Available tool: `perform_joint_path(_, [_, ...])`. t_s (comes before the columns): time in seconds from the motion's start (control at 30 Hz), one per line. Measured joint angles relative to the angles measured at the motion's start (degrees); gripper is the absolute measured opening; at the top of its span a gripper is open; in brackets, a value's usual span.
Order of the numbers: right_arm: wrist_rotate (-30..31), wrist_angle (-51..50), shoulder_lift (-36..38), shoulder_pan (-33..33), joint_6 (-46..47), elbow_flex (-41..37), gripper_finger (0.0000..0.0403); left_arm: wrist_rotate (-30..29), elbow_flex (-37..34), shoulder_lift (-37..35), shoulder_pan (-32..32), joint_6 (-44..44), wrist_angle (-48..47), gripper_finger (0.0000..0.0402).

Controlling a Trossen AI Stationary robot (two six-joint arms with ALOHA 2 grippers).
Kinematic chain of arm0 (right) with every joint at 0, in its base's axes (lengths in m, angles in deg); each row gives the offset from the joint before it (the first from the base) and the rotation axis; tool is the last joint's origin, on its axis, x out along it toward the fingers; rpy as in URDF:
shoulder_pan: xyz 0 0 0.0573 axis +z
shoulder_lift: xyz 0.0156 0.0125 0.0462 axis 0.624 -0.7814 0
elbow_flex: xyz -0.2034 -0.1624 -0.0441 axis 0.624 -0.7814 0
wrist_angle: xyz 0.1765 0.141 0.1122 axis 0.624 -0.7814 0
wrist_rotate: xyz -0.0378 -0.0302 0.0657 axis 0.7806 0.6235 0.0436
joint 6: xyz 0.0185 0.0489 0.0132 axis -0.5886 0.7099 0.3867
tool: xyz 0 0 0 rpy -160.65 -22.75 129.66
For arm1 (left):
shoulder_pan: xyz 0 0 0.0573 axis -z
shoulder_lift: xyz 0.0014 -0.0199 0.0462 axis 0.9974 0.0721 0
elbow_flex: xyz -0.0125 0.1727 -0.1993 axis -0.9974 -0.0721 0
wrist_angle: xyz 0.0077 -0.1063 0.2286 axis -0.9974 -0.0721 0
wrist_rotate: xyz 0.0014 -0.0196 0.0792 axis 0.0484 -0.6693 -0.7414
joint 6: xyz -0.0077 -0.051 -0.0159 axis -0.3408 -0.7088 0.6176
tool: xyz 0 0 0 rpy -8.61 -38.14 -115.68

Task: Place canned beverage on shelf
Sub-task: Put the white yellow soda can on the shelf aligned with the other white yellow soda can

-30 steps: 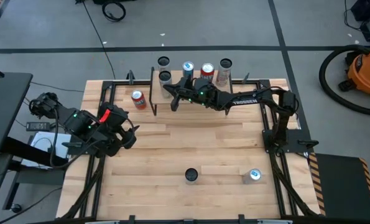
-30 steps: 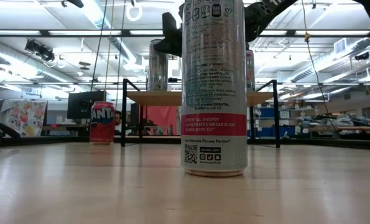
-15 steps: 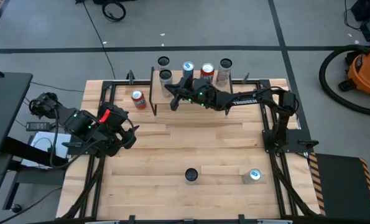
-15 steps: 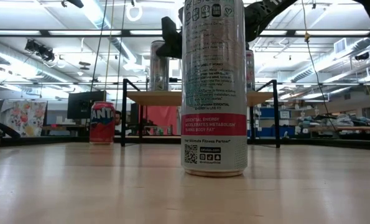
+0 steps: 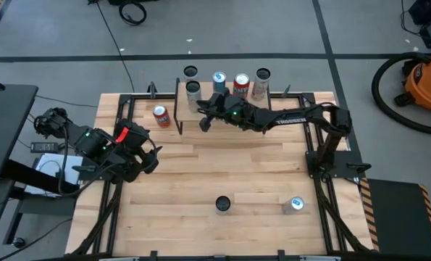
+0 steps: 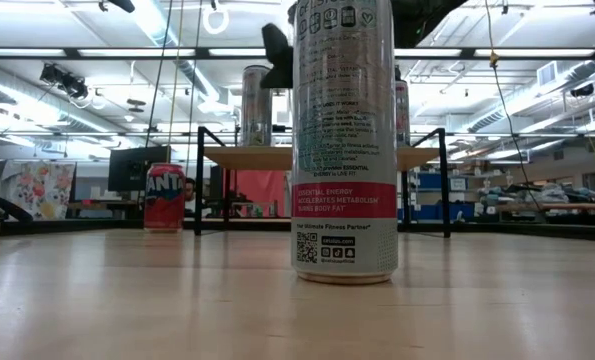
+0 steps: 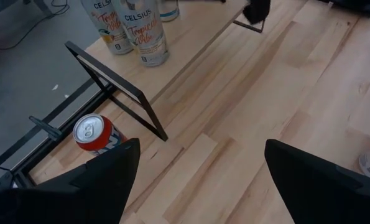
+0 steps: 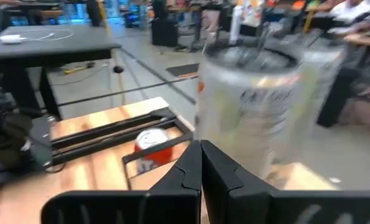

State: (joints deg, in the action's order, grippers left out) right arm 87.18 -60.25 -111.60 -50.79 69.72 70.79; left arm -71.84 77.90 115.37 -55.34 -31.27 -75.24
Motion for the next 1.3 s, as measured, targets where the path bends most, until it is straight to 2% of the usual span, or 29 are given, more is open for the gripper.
perform_joint_path(0.27, [1.75,-2.76,3.29,-1.68,1.48,0.00,0.0007,0.00,0.00,0.00,-0.01,0.03,0.05,0.0357])
perform_joint_path(0.57, [2.46,-2.14,3.47,-4.22,2.51,0.00,0.0007,0.00,0.00,0.00,-0.02,0.01,0.06,0.0357])
perform_joint_path(0.63, [1.22,-1.61,3.47,-5.23,2.63,0.00,0.0007,0.00,0.00,0.00,-0.01,0.01,0.06,0.0357])
perform_joint_path(0.77, [-5.15,-0.11,3.47,-7.22,3.65,0.00,0.0007,0.00,0.00,0.00,0.00,0.01,0.08,0.0357])
perform_joint_path(1.07, [-9.15,0.97,3.45,-9.06,5.54,0.00,0.0007,0.02,0.00,0.02,0.00,-0.01,0.08,0.0357])
perform_joint_path(1.3, [-9.03,1.41,3.43,-7.72,4.54,0.00,0.0007,0.02,0.00,0.02,0.00,-0.01,0.08,0.0357])
